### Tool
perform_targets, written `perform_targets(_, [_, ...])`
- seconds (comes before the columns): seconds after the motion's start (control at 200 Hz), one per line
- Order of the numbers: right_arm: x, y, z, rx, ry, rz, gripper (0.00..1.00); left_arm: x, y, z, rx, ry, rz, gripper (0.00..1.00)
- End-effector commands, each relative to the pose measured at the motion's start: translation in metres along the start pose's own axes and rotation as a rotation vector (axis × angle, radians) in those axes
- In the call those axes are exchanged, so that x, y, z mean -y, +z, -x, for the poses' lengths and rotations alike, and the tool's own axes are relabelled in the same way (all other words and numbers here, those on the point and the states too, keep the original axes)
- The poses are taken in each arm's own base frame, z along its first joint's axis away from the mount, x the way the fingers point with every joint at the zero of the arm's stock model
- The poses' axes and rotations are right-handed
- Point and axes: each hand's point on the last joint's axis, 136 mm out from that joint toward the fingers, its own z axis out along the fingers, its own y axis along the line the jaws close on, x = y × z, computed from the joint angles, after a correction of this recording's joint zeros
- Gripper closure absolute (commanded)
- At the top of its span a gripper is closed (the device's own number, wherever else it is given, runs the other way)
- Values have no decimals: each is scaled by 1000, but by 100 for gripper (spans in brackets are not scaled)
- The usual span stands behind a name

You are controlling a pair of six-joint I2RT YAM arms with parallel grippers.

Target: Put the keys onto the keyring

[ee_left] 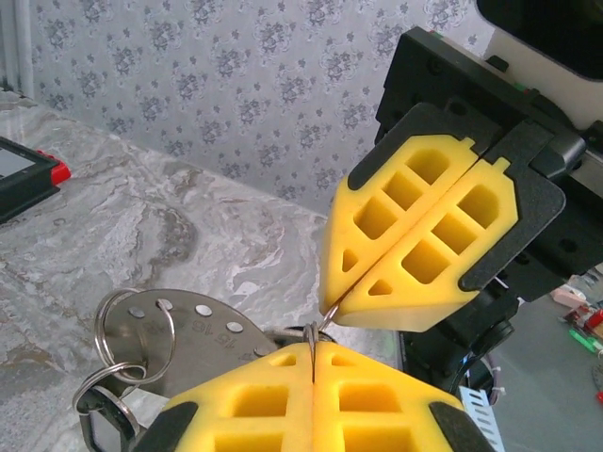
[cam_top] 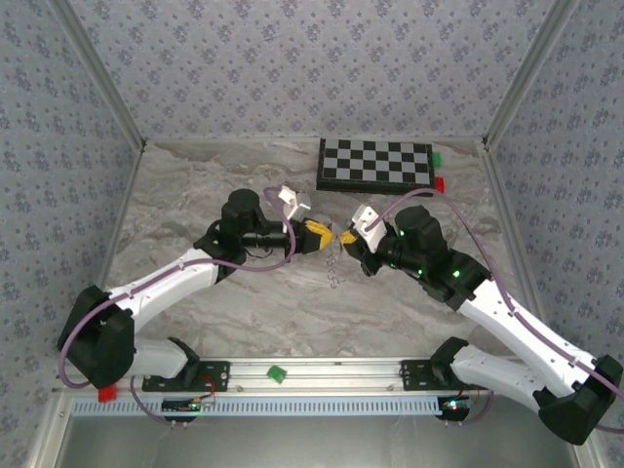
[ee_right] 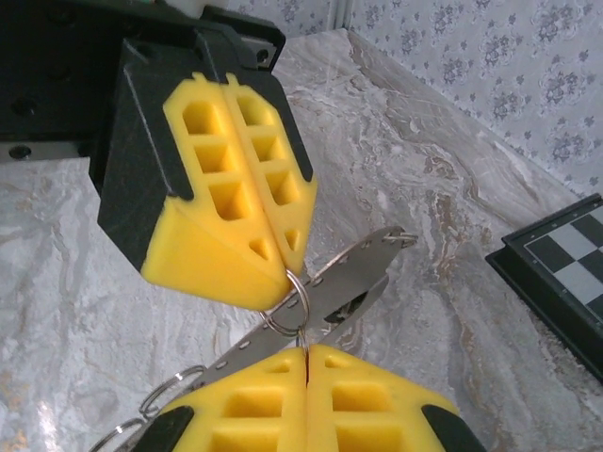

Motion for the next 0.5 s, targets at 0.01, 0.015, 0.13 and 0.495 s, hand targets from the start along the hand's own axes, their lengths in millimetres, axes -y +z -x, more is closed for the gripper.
perform_targets(0.01, [0,0,1,10,-10,-10,100,17,-8,24,80,57,-34,100])
perform_targets(0.015, [0,0,1,10,-10,-9,100,18,-8,25,82,58,-35,100])
perform_targets(0.13, [-7,2,0,18,-9,18,100,20,-10,32,120,54,-37,100])
perform_targets(0.495, [-17,12,0,114,68,64,100,23,-10,41,211,38,-36,100])
